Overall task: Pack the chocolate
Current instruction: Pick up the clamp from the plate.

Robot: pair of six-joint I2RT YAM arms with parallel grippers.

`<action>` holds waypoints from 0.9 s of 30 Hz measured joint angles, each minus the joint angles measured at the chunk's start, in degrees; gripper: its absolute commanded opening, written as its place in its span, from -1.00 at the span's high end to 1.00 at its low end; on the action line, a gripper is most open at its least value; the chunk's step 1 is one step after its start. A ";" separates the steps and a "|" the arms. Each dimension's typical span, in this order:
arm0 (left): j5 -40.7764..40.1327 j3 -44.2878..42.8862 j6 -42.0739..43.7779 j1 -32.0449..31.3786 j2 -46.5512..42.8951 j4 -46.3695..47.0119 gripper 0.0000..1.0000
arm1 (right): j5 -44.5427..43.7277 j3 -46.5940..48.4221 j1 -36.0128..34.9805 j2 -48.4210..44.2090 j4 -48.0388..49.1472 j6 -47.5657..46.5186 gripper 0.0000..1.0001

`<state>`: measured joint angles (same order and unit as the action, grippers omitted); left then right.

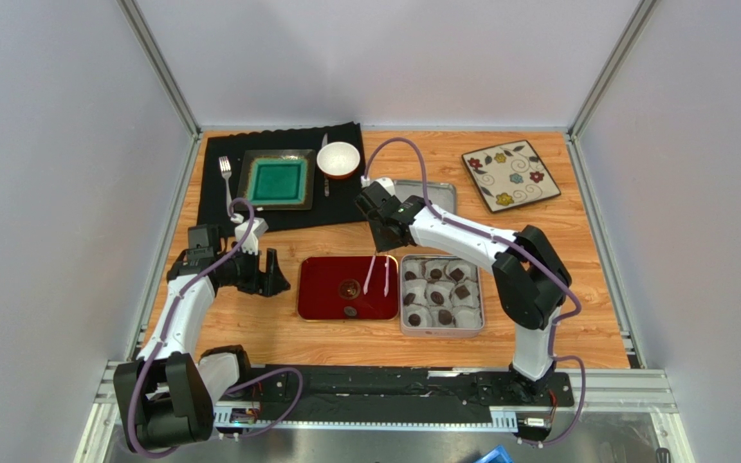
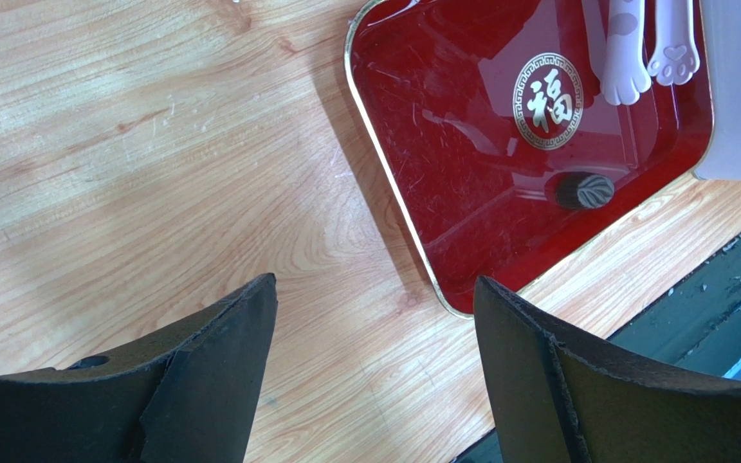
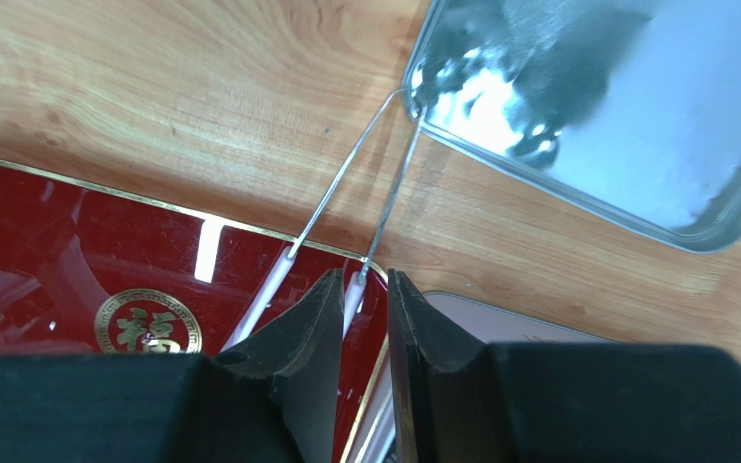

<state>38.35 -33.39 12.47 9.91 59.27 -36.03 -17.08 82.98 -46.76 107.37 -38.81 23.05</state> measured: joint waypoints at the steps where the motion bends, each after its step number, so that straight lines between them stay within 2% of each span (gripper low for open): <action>1: 0.02 0.00 0.00 0.00 0.00 -0.02 -0.66 | 0.26 0.04 -0.07 0.72 0.02 -0.04 0.50; 10: 0.31 -1.31 0.02 0.00 0.00 -0.94 -0.73 | 1.79 1.09 -0.20 6.60 -0.39 -0.48 0.56; 13: 0.42 -1.51 0.02 0.04 0.02 -1.20 -0.74 | 1.84 1.33 -0.20 6.67 -0.35 -0.46 0.65; 17: 0.46 -1.62 0.02 0.04 0.02 -1.42 -0.73 | 2.14 1.40 -0.17 6.67 -0.26 -0.44 1.00; 20: 0.68 -1.62 0.02 0.04 0.02 -1.46 -0.73 | 2.40 1.03 -0.17 6.51 0.61 -0.35 1.00; 23: 1.62 -1.70 0.02 0.07 0.09 -1.68 -0.79 | 2.84 -1.86 -0.20 4.57 3.98 -0.20 1.00; 24: 2.38 -2.03 0.00 0.04 0.31 -2.27 -0.89 | 3.23 -3.93 -0.33 3.17 5.97 -0.15 1.00; 27: 5.29 -3.65 0.13 0.09 0.98 -3.72 -0.91 | 4.02 -11.61 -0.90 -3.52 12.70 -0.02 1.00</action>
<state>43.64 -37.04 12.60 10.00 60.25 -39.75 -13.06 71.37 -47.66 103.85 -26.11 23.03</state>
